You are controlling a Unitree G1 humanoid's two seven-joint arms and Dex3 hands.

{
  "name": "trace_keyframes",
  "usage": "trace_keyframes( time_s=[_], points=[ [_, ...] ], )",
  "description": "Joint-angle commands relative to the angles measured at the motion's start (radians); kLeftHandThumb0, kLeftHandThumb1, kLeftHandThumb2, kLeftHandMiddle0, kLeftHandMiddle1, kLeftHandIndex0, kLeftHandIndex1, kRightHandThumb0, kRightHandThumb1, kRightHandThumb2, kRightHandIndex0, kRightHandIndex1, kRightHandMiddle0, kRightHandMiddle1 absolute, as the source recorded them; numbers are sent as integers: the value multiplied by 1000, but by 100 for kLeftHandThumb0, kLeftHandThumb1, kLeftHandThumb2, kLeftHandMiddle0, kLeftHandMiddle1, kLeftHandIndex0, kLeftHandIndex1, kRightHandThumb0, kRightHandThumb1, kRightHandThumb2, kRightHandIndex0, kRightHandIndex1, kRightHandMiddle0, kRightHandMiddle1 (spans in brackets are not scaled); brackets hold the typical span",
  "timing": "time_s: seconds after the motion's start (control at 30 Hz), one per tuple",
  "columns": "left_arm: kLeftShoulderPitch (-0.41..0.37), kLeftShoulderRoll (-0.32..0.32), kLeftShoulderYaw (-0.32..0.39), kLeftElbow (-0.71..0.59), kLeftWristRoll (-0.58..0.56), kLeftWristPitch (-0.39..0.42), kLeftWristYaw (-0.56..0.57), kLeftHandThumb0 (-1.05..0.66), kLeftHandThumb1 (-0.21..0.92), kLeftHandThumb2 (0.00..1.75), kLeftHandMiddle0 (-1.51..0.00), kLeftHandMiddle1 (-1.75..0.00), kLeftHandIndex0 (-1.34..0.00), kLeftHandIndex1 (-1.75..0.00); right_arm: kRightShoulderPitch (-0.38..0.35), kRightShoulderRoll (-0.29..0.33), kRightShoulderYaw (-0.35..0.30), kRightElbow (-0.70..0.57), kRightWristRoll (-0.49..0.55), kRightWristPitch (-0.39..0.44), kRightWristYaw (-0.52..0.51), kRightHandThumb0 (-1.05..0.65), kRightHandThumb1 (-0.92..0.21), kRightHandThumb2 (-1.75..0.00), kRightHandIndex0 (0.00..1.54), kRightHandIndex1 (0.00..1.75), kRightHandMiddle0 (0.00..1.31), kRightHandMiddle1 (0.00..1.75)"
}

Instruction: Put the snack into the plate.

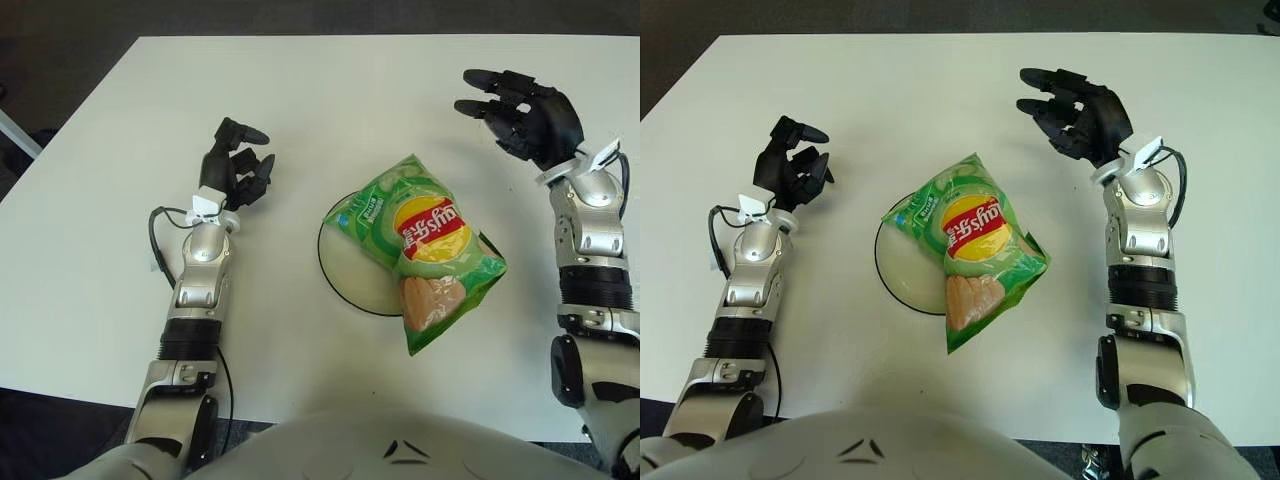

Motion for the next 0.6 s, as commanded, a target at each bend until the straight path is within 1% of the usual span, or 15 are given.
trace_keyframes(
  time_s=[0.0,0.03,0.07,0.1,0.17,0.2,0.27,0.3,0.37,0.47,0.57],
  points=[
    [99,-29,-5,72,-3,0,-4,-35,92,37,-89,-175,-36,-159,55,51,-26,-38,49,57,-41,-34,-92,-29,94,9,48,122],
    [98,-29,-5,74,-3,0,-4,-35,92,37,-89,-175,-36,-159,64,67,-30,-43,58,64,-54,-34,-92,-30,96,11,46,128],
    [97,-28,-4,75,-3,-1,-5,-35,92,37,-89,-175,-36,-159,80,95,-36,-43,71,65,-71,-35,-92,-31,99,13,44,137],
    [97,-28,-4,76,-3,-1,-5,-35,92,37,-89,-175,-36,-159,91,114,-40,-42,80,66,-82,-35,-92,-30,100,17,44,139],
    [96,-27,-3,79,-3,-3,-5,-35,92,37,-89,-175,-36,-159,110,153,-45,-28,94,57,-100,-35,-92,-30,93,45,44,145],
    [95,-27,-3,80,-3,-4,-5,-35,92,37,-89,-175,-36,-159,121,172,-46,-18,100,48,-105,-35,-92,-30,90,55,44,146],
    [95,-26,-3,81,-3,-5,-6,-35,92,37,-89,-175,-36,-159,139,198,-47,-6,106,35,-107,-35,-92,-29,87,65,44,148],
    [95,-26,-3,82,-3,-5,-6,-35,92,37,-89,-175,-36,-159,146,206,-47,-3,108,29,-107,-23,-92,-25,81,79,43,148],
    [93,-25,-3,84,-3,-7,-6,-35,92,37,-89,-175,-36,-159,163,223,-47,5,108,16,-103,-12,-92,-21,76,93,41,148],
    [92,-24,-3,87,-3,-8,-6,-35,92,37,-89,-175,-36,-159,189,245,-41,1,106,4,-100,-4,-92,-19,71,104,39,148],
    [92,-24,-2,88,-3,-10,-7,-35,92,37,-89,-175,-36,-159,220,265,-28,11,95,-22,-95,-2,-92,-19,70,109,38,147]
  ],
)
